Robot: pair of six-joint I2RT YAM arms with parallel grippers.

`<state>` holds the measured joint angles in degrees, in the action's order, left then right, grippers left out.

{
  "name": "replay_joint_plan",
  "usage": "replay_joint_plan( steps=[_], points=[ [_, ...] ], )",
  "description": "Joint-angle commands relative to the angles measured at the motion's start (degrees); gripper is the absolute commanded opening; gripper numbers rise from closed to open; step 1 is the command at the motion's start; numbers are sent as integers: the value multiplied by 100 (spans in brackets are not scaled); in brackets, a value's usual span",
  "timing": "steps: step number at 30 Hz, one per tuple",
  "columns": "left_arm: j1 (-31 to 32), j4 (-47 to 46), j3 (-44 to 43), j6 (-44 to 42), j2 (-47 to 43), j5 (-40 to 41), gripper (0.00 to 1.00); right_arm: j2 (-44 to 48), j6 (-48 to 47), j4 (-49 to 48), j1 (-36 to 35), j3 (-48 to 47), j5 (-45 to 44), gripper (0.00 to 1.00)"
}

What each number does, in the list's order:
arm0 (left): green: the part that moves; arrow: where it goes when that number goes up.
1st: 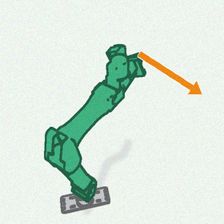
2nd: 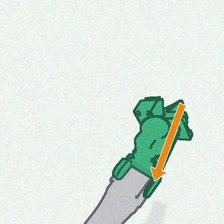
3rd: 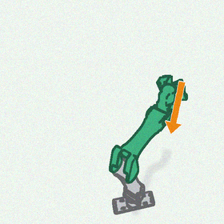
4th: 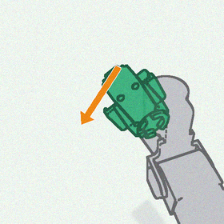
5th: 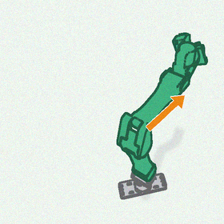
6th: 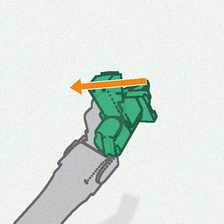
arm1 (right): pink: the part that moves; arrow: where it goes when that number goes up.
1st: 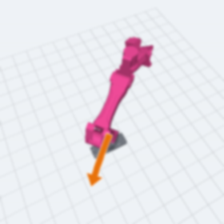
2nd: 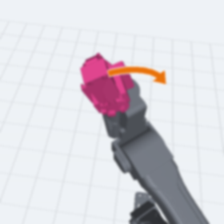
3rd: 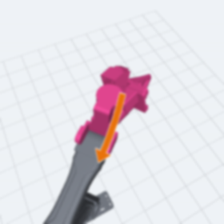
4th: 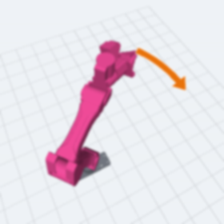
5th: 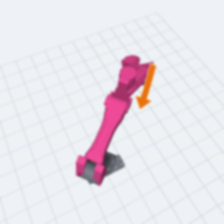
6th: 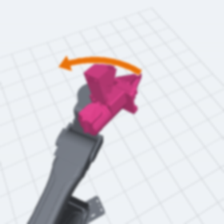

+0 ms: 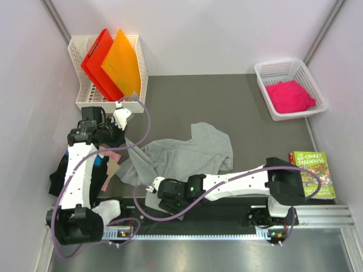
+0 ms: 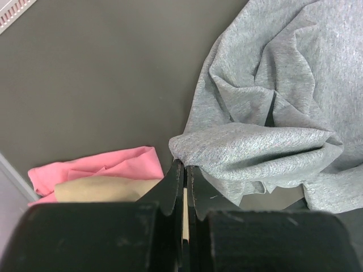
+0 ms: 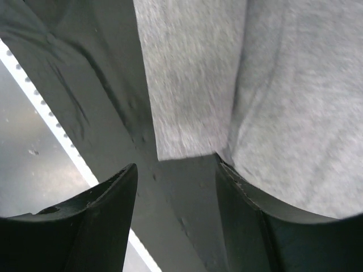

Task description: Fold and stack the t-shirts

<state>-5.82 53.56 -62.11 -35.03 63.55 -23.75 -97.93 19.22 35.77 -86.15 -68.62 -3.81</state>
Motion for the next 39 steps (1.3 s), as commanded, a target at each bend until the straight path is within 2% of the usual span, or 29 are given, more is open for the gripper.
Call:
replay_joint_plan(
  steps=[1, 18, 21, 24, 25, 28, 31, 36, 39],
  points=[
    [38, -162, 32, 66, -176, 133, 0, -270, -68, -720, -200, -12, 170, 56],
    [125, -21, -65, 224, -334, 248, 0, -666, 214, -1344, -271, 613, 276, 48],
    [125, 14, -38, 198, -396, 283, 0, -719, 178, -1415, -236, 666, 250, 43],
    [126, 23, 5, 180, -440, 309, 0, -763, 117, -1432, -157, 718, 223, 29],
    [134, 23, 32, 180, -449, 292, 0, -780, 108, -1432, -104, 727, 223, 20],
    [126, 23, 41, 172, -457, 300, 0, -798, 108, -1476, -43, 824, 276, 6],
    [134, 23, 15, 154, -449, 309, 0, -798, 117, -1467, -34, 920, 285, 1],
    [134, 14, -12, 110, -387, 318, 0, -737, 196, -1416, -25, 982, 276, 0],
    [125, -38, -47, 127, -343, 379, 0, -430, 143, -934, 167, 764, -250, 0]
  ],
)
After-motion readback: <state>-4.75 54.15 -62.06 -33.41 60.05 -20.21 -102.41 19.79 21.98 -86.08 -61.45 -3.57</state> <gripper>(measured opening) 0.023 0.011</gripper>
